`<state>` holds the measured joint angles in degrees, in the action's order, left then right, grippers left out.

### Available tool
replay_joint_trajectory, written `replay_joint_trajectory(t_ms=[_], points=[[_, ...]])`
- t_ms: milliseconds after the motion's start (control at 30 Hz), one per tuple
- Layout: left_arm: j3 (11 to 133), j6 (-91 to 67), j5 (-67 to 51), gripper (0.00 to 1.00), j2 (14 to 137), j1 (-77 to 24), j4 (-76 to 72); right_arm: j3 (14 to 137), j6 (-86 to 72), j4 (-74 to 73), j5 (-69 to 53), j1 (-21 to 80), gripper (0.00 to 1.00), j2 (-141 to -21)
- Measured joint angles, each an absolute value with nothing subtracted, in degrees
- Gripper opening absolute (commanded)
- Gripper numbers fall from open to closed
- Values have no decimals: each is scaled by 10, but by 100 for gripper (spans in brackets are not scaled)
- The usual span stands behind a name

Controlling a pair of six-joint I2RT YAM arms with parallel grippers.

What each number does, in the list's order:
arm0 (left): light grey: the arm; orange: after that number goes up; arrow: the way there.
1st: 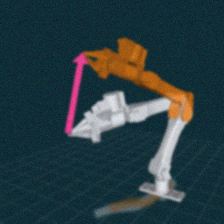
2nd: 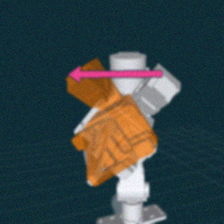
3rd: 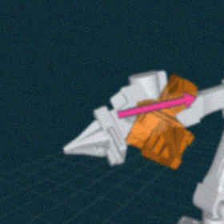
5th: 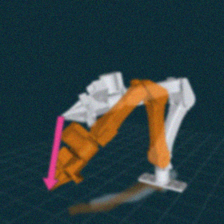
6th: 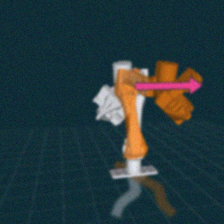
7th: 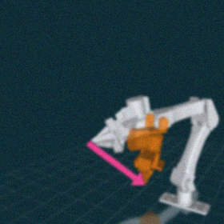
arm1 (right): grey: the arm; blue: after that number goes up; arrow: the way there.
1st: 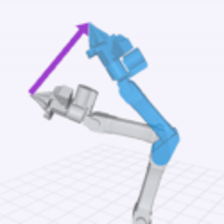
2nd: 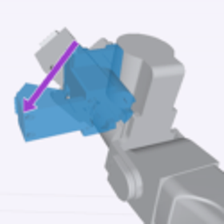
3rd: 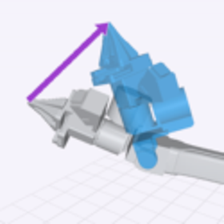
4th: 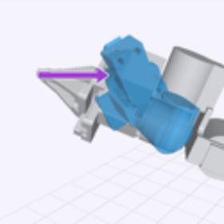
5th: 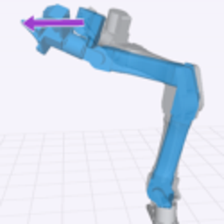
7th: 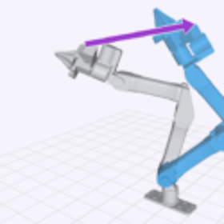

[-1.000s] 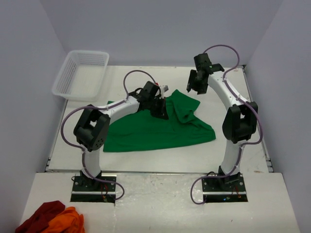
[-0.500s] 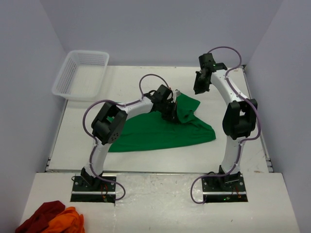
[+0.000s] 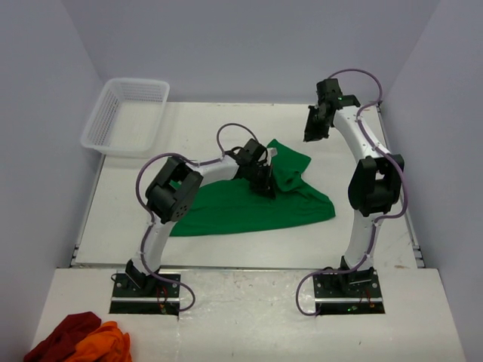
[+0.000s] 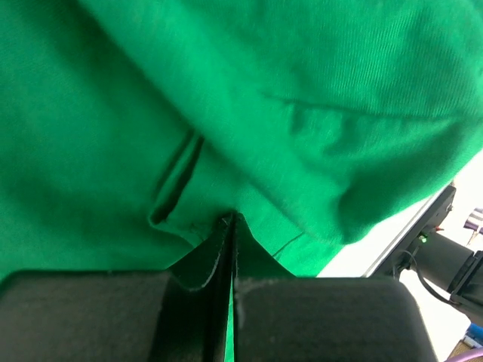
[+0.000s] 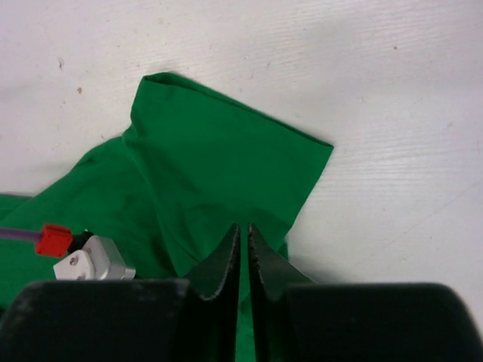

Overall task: Fold and stack the t-shirts
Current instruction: Grap the side of the flattened tshirt furthest away from the robot with both arms

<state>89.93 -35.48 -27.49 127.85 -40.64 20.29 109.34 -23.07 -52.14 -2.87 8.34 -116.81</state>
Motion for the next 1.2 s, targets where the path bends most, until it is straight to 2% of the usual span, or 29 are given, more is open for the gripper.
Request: replay_joint_trajectory(t_ms=[67, 100, 200, 433, 800, 1200], points=[[873, -363, -272, 0, 1265, -408, 186, 1086, -234, -519, -34, 83, 22, -1168], [856, -367, -271, 0, 1256, -408, 177, 1081, -235, -519, -38, 83, 30, -1169], [806, -375, -268, 0, 1224, -412, 164, 1064, -239, -518, -45, 83, 38, -1170], [736, -380, -266, 0, 1178, -415, 153, 1032, -244, -518, -57, 79, 39, -1196], [628, -386, -254, 0, 1099, -417, 143, 908, -254, -506, -58, 75, 39, -1197], [557, -399, -246, 0, 1046, -417, 126, 932, -254, -523, -55, 69, 41, -1199]])
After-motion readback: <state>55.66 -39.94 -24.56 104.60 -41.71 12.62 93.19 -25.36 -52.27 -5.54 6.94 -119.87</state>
